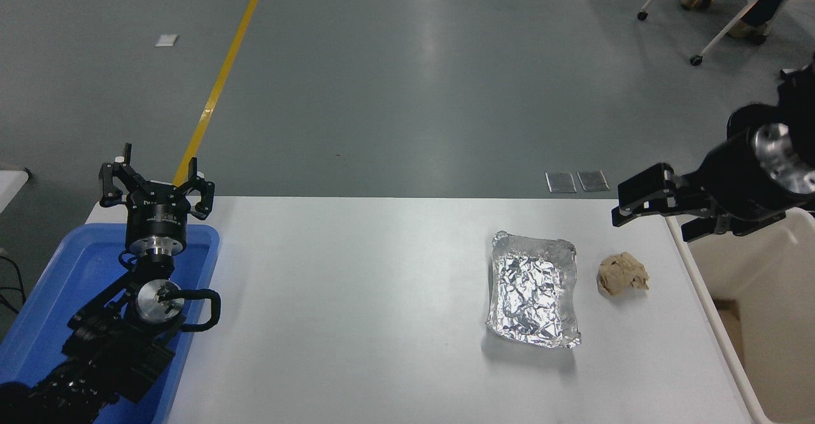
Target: Pick up foil plate and place in dustbin
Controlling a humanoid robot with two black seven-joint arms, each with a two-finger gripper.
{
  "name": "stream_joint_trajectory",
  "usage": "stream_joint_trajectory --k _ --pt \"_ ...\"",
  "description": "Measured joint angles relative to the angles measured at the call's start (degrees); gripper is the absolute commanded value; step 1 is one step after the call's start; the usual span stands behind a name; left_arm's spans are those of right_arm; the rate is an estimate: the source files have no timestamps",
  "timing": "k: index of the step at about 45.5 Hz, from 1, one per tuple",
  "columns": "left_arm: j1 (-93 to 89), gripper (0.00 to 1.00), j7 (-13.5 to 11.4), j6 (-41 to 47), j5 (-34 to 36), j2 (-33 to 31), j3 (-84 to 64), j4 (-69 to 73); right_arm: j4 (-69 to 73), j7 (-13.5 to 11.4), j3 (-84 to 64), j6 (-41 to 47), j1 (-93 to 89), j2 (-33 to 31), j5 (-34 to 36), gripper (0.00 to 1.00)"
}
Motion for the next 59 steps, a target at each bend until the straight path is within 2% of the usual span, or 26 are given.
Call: stream_joint_trajectory --k 16,47,53,59 --pt "0.03 0.99 0.01 0.0 0.0 0.0 0.0 0.0 -9.14 -0.03 4.68 -12.59 -20.8 6.53 0.46 1.0" --pt "0.01 0.99 0.01 0.03 -0.08 0.0 0.0 0.06 -28.76 0.02 16.13 -18.38 -43.99 15.46 2.98 1.0" --pt "0.0 0.99 0.01 0.03 -0.09 0.0 0.0 0.05 -33.38 0.03 16.8 -18.97 -47.83 18.09 3.05 0.96" --pt "0.0 0.99 0.01 0.03 -0.07 0.0 0.0 0.05 -38.24 0.03 17.14 -19.29 -51.2 20.64 3.07 0.86"
